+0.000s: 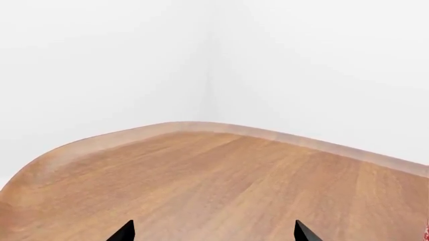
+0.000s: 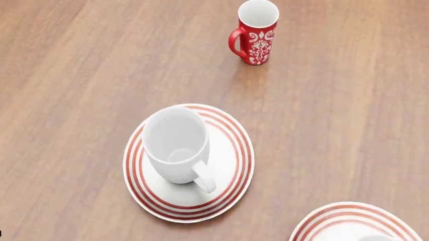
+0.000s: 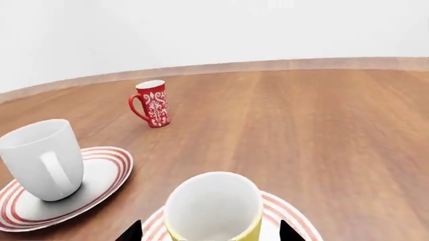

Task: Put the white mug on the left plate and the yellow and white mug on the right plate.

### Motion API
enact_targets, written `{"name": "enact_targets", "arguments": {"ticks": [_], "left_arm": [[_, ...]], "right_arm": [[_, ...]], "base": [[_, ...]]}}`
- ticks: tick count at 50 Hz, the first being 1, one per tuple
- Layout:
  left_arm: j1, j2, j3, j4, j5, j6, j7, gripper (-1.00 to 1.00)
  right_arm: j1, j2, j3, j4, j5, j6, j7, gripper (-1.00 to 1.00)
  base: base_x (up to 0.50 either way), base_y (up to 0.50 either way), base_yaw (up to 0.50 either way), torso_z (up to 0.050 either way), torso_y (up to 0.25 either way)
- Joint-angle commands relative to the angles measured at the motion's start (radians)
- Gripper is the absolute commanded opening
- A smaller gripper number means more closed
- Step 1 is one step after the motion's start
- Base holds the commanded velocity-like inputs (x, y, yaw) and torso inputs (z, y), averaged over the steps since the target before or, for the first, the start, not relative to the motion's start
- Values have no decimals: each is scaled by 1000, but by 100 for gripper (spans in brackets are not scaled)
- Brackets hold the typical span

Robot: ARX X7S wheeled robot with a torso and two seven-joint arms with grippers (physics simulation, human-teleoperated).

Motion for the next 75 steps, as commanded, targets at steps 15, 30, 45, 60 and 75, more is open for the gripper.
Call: {"name": "enact_targets", "arguments": {"ticks": [15, 30, 45, 60, 75], "left_arm": [[-7, 21, -33, -14, -3, 11, 16, 100], [-27, 27, 11, -28, 43, -14, 13, 100], [-294, -45, 63, -107, 17, -251, 54, 100], [-707, -75, 133, -153, -76, -555, 123, 100], [-928, -135, 74, 90, -187, -802, 59, 100]], "right_arm": [[27, 47, -23, -227, 6, 54, 64, 100], [371, 202, -102, -228, 95, 430, 256, 100], [906, 212, -343, 232, -130, 630, 414, 100], [1008, 201, -354, 209, -104, 675, 424, 100], [868, 349, -228, -425, 107, 938, 563, 100]], "base": [[0, 0, 0, 0, 0], [0, 0, 0, 0, 0], [0, 0, 0, 0, 0], [0, 0, 0, 0, 0], [0, 0, 0, 0, 0]]}}
